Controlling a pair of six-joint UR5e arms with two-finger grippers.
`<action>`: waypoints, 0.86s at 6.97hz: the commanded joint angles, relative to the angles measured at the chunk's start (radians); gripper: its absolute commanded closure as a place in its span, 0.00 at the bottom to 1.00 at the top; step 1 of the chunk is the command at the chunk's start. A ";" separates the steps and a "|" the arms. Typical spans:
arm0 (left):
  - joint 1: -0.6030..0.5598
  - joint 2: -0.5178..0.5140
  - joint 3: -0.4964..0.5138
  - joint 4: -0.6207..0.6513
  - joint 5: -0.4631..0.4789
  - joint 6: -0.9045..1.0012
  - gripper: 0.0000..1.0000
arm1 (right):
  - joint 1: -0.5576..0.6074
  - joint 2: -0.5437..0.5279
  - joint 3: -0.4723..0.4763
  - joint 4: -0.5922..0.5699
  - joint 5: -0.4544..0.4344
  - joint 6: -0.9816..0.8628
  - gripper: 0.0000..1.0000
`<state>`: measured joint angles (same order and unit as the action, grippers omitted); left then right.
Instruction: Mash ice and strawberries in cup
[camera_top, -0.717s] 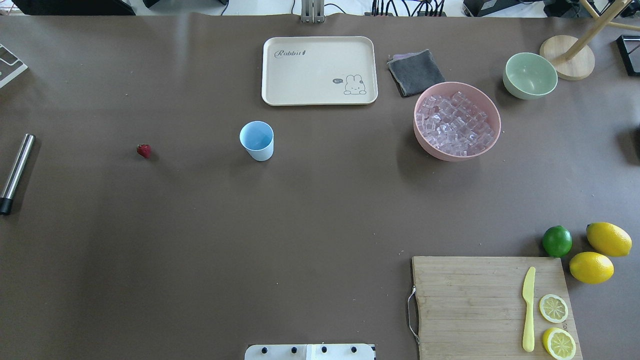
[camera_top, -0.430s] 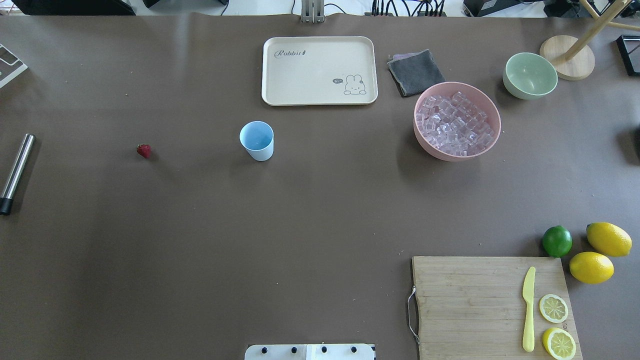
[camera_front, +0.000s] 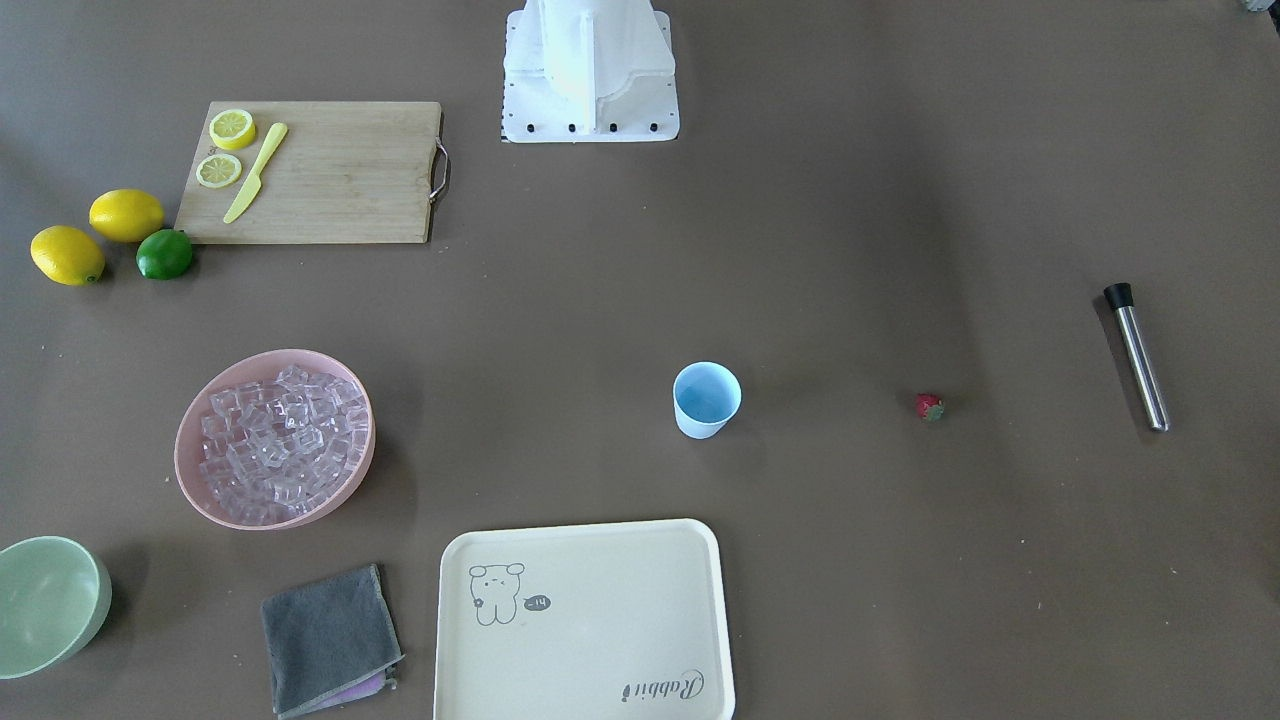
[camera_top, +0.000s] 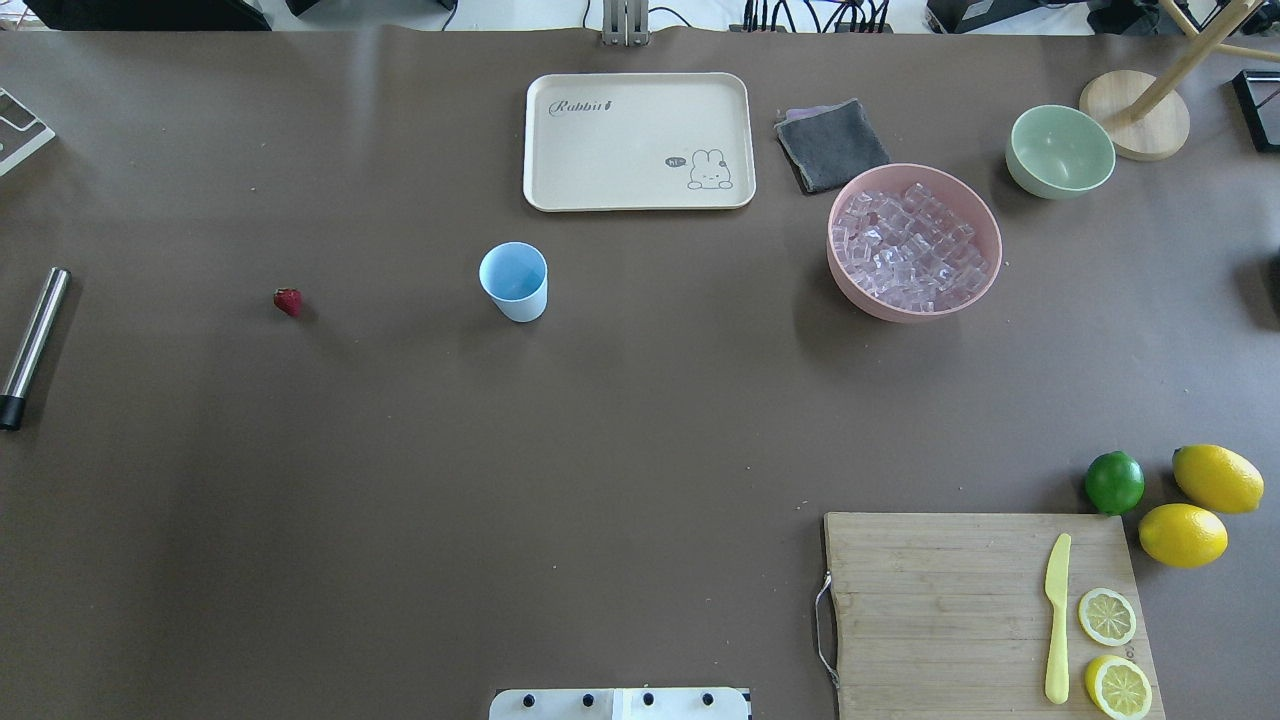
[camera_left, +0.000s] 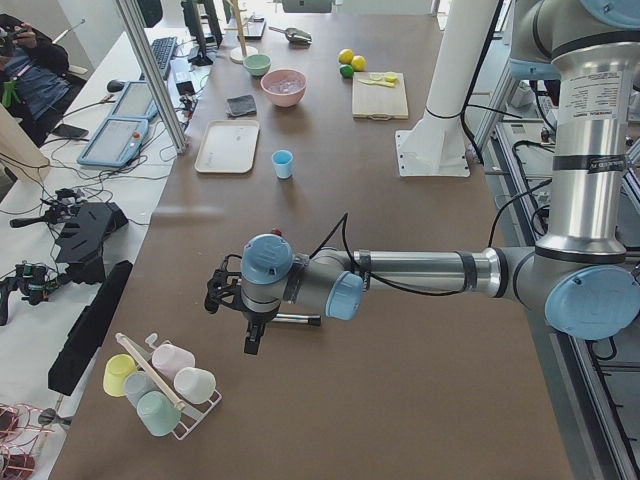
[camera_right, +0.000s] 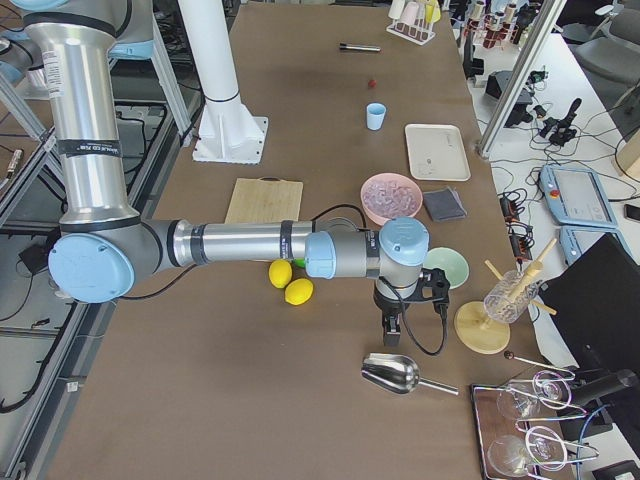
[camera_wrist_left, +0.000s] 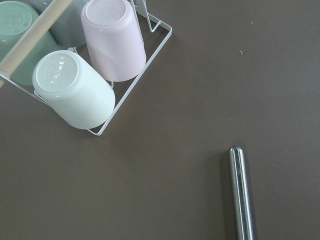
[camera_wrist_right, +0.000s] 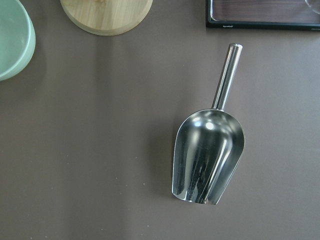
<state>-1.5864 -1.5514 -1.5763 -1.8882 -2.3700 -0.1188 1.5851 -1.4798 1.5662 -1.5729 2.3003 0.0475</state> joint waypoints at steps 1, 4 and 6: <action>0.000 0.001 0.004 -0.003 0.002 0.001 0.01 | -0.031 0.004 0.020 0.001 0.001 0.002 0.00; 0.000 0.008 0.004 0.000 0.000 0.005 0.01 | -0.144 0.009 0.157 0.008 0.034 0.061 0.00; -0.001 0.045 -0.010 -0.009 0.000 0.005 0.01 | -0.343 0.041 0.314 0.010 -0.078 0.323 0.00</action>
<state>-1.5862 -1.5201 -1.5818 -1.8936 -2.3700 -0.1140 1.3648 -1.4599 1.7846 -1.5644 2.2888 0.2354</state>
